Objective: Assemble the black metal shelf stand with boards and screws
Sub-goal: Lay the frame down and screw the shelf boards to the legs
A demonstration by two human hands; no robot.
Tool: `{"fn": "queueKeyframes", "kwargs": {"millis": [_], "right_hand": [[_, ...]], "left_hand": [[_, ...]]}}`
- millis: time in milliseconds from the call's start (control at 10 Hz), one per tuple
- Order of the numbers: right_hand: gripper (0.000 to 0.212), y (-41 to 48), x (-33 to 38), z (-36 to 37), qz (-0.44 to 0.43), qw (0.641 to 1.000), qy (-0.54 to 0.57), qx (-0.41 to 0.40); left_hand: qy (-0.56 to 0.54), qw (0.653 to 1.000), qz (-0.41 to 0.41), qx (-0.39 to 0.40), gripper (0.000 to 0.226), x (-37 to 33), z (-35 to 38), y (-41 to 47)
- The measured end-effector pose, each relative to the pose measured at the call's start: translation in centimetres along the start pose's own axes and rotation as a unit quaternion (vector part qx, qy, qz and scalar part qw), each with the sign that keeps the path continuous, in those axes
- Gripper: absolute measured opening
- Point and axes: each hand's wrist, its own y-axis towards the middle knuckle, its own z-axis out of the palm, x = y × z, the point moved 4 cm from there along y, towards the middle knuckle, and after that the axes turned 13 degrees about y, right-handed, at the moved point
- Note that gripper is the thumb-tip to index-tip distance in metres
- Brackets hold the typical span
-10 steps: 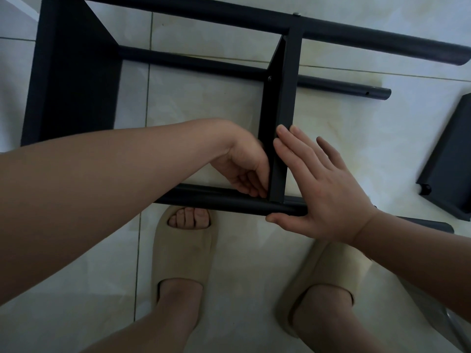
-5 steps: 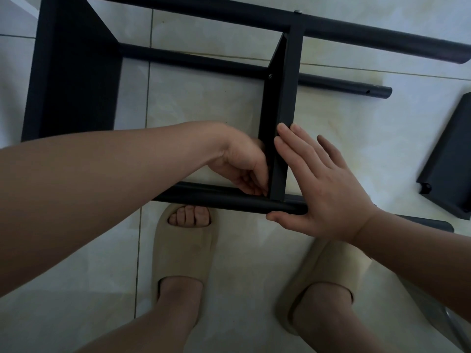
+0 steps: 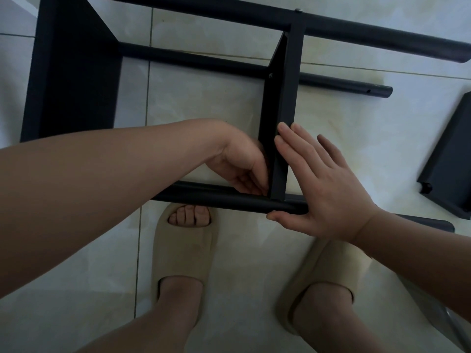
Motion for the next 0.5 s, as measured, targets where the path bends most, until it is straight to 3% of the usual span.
{"fn": "queueKeyframes", "kwargs": {"millis": [500], "right_hand": [[0.104,-0.02,0.04,0.00,0.000,1.000,0.003,0.002]], "left_hand": [[-0.045,0.997,0.054,-0.037,0.020,0.16,0.40,-0.17]]}}
